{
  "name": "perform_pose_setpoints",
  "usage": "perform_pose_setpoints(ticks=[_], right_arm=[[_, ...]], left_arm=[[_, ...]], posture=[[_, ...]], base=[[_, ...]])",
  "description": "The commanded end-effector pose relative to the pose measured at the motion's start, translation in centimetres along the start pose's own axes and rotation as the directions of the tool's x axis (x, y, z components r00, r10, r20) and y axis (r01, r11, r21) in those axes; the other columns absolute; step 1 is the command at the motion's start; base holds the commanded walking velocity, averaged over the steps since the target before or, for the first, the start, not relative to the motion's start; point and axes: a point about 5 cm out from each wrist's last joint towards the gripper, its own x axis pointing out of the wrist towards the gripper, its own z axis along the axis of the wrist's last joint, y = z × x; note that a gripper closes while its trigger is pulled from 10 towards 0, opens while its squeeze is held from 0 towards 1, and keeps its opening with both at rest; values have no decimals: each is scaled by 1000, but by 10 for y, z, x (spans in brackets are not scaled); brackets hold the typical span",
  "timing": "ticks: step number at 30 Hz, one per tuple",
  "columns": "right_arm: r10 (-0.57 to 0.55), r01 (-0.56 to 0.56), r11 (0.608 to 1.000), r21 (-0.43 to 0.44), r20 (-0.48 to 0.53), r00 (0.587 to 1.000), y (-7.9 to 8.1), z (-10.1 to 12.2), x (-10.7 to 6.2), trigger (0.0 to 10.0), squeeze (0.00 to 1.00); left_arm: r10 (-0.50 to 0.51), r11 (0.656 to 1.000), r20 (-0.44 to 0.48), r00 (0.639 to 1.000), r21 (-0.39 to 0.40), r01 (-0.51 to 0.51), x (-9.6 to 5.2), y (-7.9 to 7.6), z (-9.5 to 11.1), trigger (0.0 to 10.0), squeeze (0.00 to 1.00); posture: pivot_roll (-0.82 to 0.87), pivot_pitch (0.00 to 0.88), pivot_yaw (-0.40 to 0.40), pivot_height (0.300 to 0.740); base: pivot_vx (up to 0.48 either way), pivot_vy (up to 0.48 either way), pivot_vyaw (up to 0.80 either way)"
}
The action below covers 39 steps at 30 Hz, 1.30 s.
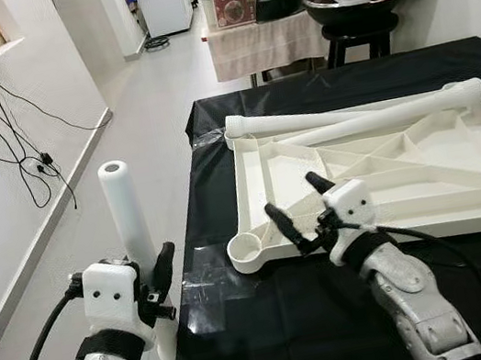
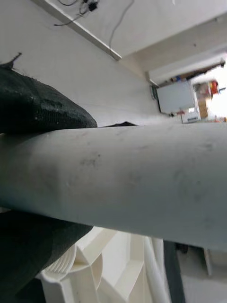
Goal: Building children table
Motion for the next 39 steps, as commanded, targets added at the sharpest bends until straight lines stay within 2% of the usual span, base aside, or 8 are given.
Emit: perform_pose_setpoints(ticks=[1,4,10,24,36,39], right_arm=[[0,0,1000,-18,-2,1000,1,-1,3,10000,0],[-25,24,999,-23,-20,1000,-3,-5,8,10000,0],[-51,49,998,-31,-37,998,-5,-9,11,10000,0],[-105,107,994,15,-100,989,-14,-21,15,10000,0],[-102,108,993,37,-126,987,-16,-26,1,10000,0],[-57,65,996,54,-129,990,-6,-28,-5,10000,0]], left_arm=[[3,1000,-12,1000,-23,-3,-2,-1,-5,10000,0],[81,997,-40,996,-16,-82,-10,4,-20,10000,0],[138,988,-65,988,-57,-142,-9,8,-33,10000,0],[177,983,-78,981,-36,-181,-7,15,-48,10000,0],[180,983,-63,982,-28,-182,-6,10,-50,10000,0],[171,985,-69,983,-13,-172,-9,7,-51,10000,0]], posture=[[-34,30,30,740],[-35,31,28,740],[-43,33,34,740],[-34,29,38,740],[-38,33,35,740],[-44,43,50,740]], base=[[0,0,0],[0,0,0],[0,0,0],[0,0,0],[0,0,0],[0,0,0]])
